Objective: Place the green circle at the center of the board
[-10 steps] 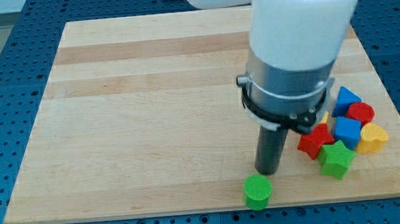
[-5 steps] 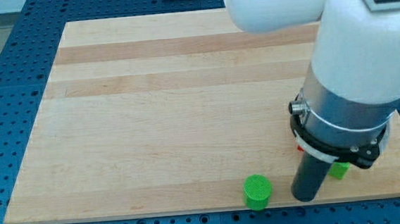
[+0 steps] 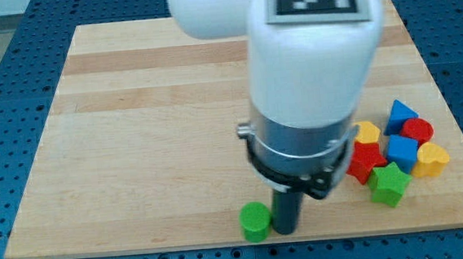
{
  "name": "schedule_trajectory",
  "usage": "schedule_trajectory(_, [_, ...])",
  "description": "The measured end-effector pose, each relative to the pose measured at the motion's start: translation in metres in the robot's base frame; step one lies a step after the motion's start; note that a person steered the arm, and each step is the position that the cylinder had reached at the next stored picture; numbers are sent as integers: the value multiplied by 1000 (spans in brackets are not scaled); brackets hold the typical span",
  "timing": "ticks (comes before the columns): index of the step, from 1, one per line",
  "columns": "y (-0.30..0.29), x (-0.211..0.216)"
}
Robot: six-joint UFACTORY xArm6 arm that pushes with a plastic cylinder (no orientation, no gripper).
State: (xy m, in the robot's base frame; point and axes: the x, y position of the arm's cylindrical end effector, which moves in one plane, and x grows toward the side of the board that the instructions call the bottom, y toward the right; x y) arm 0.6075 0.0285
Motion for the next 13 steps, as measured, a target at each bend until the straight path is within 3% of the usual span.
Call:
schedule_trajectory(1, [-20,-36])
schedule_trajectory(2, [-23,-42])
schedule_trajectory(4, [26,8])
schedule_trajectory(5, [19,11])
schedule_trajectory(7, [-82,-5])
schedule_trajectory(8, [-95,-63])
schedule_trajectory(9, [-99,-59])
schedule_trajectory(11, [-57,9])
schedule_trajectory(12, [-102,8])
schedule_trajectory(13, [-138,-20])
